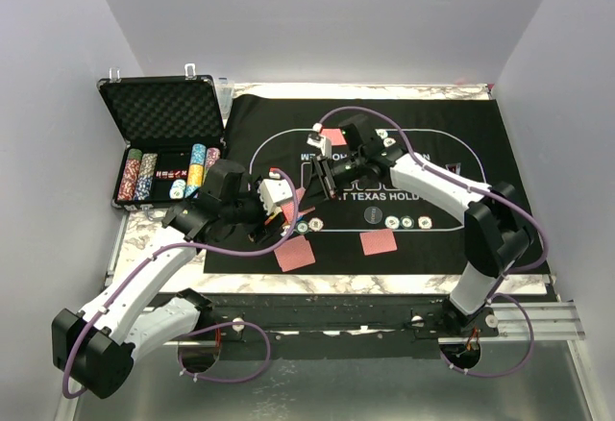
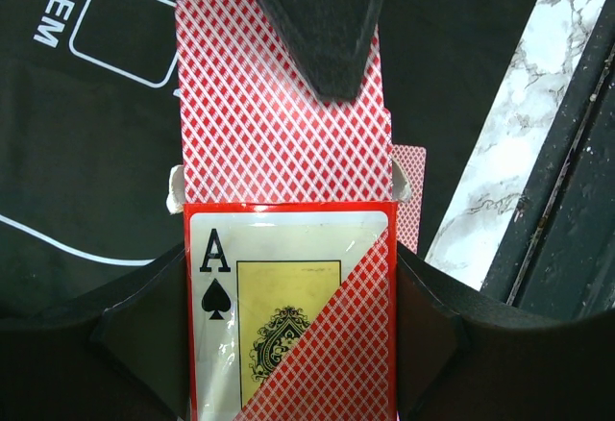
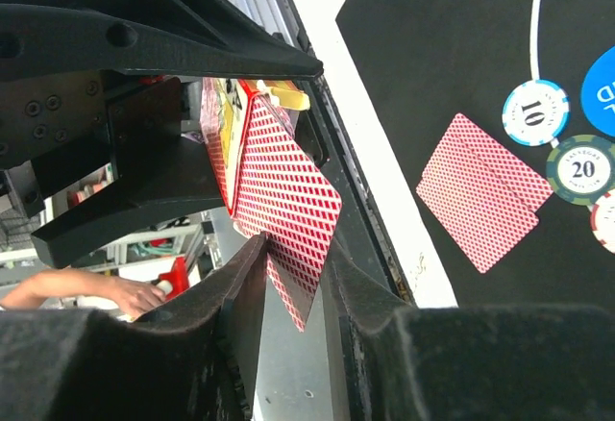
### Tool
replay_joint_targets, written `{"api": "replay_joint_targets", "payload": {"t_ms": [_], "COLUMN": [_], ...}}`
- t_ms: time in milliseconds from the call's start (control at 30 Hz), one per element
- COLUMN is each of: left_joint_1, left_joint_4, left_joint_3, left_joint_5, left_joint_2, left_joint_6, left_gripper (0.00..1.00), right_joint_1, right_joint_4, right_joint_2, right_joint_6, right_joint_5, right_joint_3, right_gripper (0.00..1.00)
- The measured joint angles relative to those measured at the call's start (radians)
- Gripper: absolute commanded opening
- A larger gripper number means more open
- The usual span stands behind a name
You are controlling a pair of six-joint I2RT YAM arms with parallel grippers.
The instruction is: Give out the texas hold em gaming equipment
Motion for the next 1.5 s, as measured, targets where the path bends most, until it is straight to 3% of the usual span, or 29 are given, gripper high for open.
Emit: {"api": "replay_joint_targets", "payload": {"t_ms": [167,400,867,1500], "left_joint_1": [0.0,0.0,0.007,0.053], "left_joint_4": [0.002,0.002,0.003,-0.002], "left_joint_3": [0.0,0.0,0.0,0.013], "left_joint_5": [0.0,0.0,-0.001,-0.002], "left_joint_2": [0.0,0.0,0.0,-0.021], "left_joint_6": [-0.001,0.0,-0.005,-0.048], "left_gripper": [0.0,0.0,0.0,0.0], "right_joint_1": [-0.021,-0.05,-0.295,-0.343], "right_joint_4": [-0.011,-0.019,0.023,0.058], "right_joint_2": [-0.027,-0.047,-0.074,0.473], "right_joint_6": [-0.016,-0.023,0.049,-0.023], "right_joint_5": [0.0,-0.013,-0.068,0.237], "right_joint_3": [-0.003,-0.013,0.002,0.438], "right_gripper": [0.25,0.01,0.01,0.01]}}
